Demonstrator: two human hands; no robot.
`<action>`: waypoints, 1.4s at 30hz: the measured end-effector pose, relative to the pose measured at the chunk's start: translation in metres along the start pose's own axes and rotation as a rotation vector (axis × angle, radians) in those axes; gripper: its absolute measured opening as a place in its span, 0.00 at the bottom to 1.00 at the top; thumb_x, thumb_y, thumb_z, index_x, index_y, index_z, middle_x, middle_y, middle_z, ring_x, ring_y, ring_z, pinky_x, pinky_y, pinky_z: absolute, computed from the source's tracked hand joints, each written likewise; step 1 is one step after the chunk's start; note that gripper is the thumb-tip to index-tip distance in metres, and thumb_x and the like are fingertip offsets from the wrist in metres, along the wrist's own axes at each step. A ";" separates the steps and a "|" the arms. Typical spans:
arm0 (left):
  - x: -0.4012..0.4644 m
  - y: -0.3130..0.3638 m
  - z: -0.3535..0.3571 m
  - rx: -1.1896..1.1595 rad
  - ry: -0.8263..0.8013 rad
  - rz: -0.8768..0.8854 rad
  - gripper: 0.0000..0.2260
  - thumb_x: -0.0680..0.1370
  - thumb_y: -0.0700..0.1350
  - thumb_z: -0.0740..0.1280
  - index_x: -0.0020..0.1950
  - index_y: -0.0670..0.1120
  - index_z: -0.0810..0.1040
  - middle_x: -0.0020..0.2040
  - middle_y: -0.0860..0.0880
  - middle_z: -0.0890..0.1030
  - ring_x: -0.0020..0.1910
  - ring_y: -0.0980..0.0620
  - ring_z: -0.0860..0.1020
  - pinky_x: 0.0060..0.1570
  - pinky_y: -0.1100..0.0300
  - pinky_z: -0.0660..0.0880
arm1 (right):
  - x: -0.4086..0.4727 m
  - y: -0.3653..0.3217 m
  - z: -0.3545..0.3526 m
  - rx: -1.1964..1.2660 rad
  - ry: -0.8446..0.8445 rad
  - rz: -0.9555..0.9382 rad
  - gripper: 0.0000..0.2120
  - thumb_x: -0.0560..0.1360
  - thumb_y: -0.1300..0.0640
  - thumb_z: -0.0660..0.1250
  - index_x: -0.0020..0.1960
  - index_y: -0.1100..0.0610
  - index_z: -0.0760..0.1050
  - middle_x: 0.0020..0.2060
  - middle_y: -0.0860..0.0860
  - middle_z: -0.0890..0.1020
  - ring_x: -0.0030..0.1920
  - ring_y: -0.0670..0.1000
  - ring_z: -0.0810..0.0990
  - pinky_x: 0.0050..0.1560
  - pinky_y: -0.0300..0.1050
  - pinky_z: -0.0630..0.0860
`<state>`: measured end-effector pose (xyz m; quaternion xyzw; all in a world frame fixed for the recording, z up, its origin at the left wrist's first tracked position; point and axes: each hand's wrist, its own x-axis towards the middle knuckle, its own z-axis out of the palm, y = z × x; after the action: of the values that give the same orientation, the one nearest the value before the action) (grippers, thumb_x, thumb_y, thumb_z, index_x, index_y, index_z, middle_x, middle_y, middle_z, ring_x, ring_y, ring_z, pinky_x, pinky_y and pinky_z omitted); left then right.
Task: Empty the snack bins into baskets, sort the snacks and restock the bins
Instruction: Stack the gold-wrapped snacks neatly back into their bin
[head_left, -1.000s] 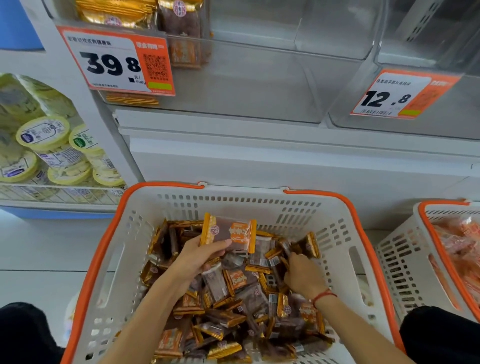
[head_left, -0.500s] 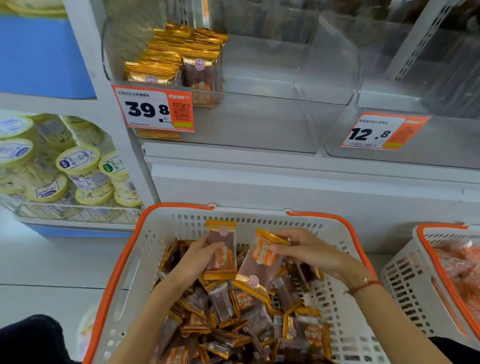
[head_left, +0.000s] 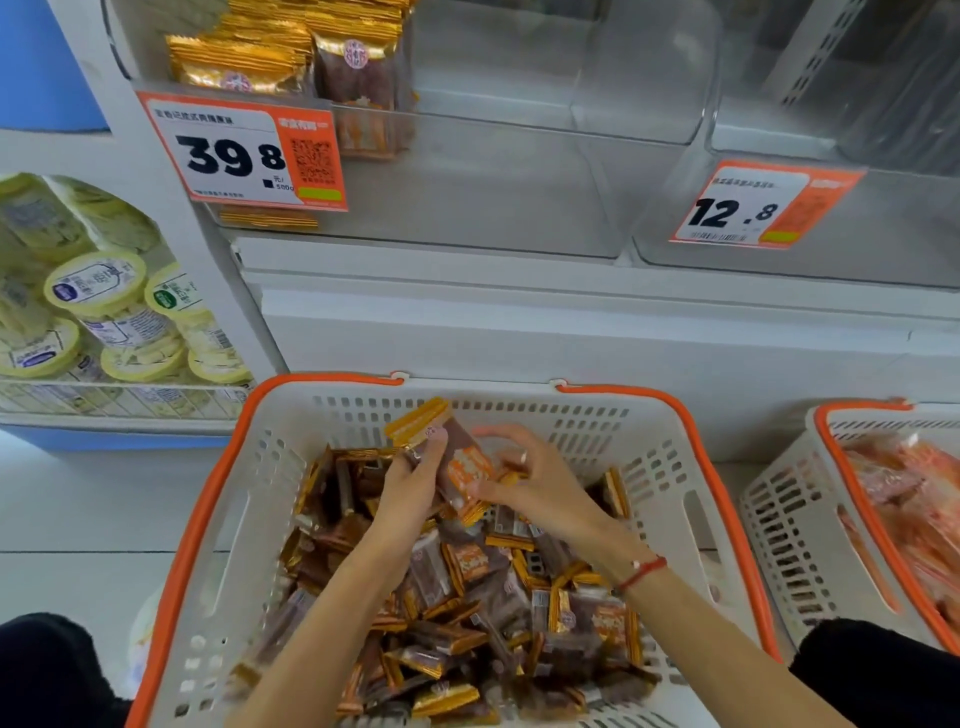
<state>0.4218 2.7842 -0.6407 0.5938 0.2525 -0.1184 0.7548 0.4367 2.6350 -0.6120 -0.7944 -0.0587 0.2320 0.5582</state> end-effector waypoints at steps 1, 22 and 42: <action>0.001 -0.004 -0.004 0.030 0.010 0.016 0.15 0.81 0.52 0.60 0.48 0.41 0.77 0.36 0.47 0.80 0.34 0.56 0.80 0.41 0.60 0.77 | 0.003 0.004 0.001 -0.021 -0.039 -0.006 0.17 0.74 0.51 0.72 0.60 0.39 0.75 0.55 0.42 0.80 0.57 0.42 0.78 0.57 0.39 0.75; 0.002 0.004 -0.043 0.102 0.092 0.069 0.14 0.81 0.55 0.58 0.63 0.51 0.71 0.45 0.55 0.80 0.41 0.60 0.79 0.31 0.73 0.73 | 0.003 0.084 -0.069 0.239 -0.257 0.607 0.05 0.80 0.63 0.60 0.52 0.57 0.73 0.45 0.55 0.78 0.44 0.51 0.75 0.45 0.43 0.72; -0.017 0.033 -0.032 0.508 -0.310 0.213 0.15 0.80 0.51 0.63 0.62 0.43 0.72 0.31 0.55 0.79 0.34 0.61 0.78 0.48 0.59 0.75 | -0.016 -0.095 -0.049 -0.835 -0.654 0.162 0.22 0.73 0.60 0.72 0.64 0.55 0.69 0.58 0.54 0.81 0.57 0.54 0.79 0.56 0.46 0.74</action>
<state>0.4158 2.8220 -0.6096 0.7612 0.0331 -0.1871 0.6201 0.4595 2.6219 -0.5068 -0.8372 -0.2553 0.4666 0.1274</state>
